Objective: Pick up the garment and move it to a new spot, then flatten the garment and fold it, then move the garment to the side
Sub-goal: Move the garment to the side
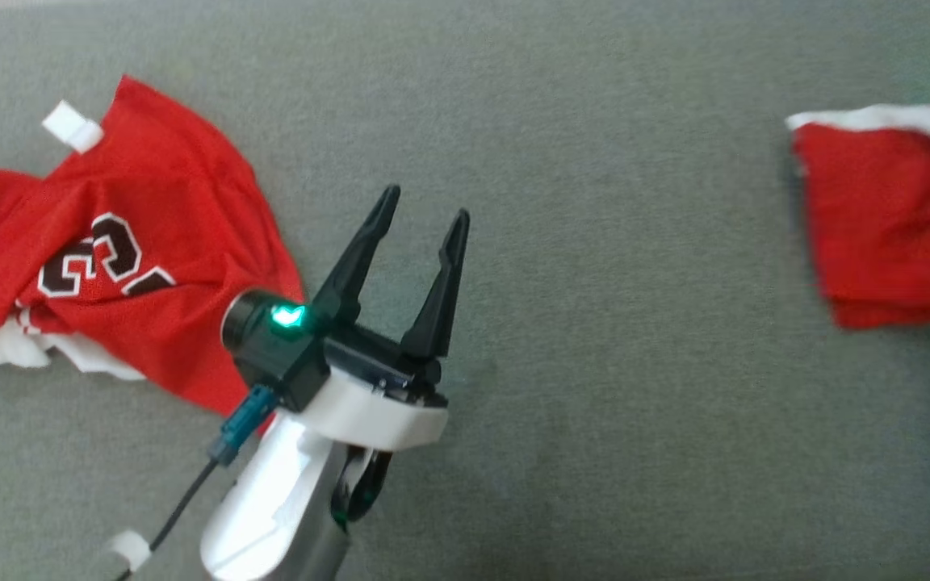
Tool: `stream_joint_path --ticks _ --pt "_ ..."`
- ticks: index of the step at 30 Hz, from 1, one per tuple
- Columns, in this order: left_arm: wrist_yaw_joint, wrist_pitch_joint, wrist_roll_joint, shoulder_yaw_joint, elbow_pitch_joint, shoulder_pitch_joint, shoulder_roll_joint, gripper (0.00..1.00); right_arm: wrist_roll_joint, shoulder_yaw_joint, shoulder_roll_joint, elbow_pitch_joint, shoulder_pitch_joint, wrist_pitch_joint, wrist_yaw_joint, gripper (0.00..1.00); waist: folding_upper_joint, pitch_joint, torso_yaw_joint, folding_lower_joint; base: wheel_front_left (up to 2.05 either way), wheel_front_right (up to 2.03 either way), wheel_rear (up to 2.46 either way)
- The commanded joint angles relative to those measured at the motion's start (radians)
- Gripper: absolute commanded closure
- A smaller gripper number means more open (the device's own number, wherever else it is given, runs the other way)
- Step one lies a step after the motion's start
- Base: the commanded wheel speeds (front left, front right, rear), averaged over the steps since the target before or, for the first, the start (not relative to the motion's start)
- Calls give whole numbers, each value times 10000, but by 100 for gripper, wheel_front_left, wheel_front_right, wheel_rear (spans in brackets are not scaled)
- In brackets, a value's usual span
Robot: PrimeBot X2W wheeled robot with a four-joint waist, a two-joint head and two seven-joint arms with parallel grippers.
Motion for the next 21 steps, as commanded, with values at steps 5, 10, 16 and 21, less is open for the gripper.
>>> stream_joint_path --ticks 5,10,16,21 --pt "-34 -51 25 316 -394 -567 39 0 127 174 -1155 71 -441 44 35 100 0 637 439 0 0 0 0" --pt "-80 -51 52 379 -354 -699 39 0 65 13 -1504 547 -744 -42 35 100 0 902 629 0 0 0 0" --pt "-123 -51 65 511 -275 -740 39 0 -188 -484 -1298 1174 -1151 -792 35 0 0 881 658 0 0 0 0" --pt "-139 -51 72 712 -221 -669 39 0 -475 -807 -840 1519 -1445 -1361 35 0 0 516 532 0 0 0 0"
